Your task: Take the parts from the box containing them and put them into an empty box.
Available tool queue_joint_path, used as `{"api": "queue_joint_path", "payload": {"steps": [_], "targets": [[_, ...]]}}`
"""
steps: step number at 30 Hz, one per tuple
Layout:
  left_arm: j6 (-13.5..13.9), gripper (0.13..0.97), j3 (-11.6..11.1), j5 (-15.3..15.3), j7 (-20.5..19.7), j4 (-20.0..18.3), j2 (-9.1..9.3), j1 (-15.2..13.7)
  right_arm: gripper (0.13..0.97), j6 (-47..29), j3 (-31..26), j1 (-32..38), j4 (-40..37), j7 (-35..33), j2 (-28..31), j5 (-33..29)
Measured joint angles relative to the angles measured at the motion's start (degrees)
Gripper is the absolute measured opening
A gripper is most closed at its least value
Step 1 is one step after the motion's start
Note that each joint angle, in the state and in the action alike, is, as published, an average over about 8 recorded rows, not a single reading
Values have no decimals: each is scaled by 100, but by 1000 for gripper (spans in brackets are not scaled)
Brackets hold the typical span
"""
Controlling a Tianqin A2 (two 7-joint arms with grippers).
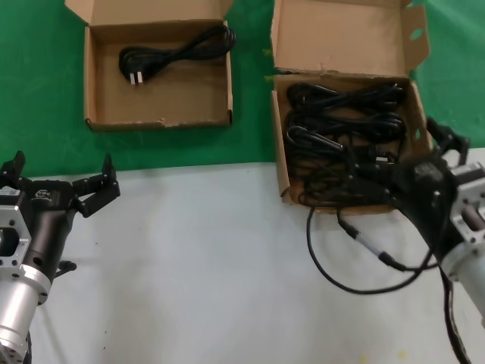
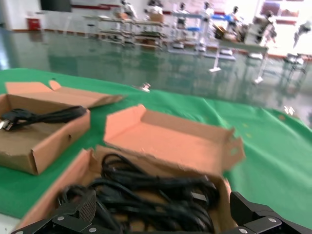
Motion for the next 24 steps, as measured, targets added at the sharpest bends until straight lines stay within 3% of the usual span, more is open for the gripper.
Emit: {"api": "queue_joint_path", "payload": {"steps": [10, 24], "targets": [[-18, 966, -10, -16, 7, -2, 1, 19, 966, 330, 185, -512, 23, 111, -2, 550], [-20, 966, -11, -18, 8, -2, 1, 21, 966, 369, 206, -571, 26, 124, -3, 615]]}}
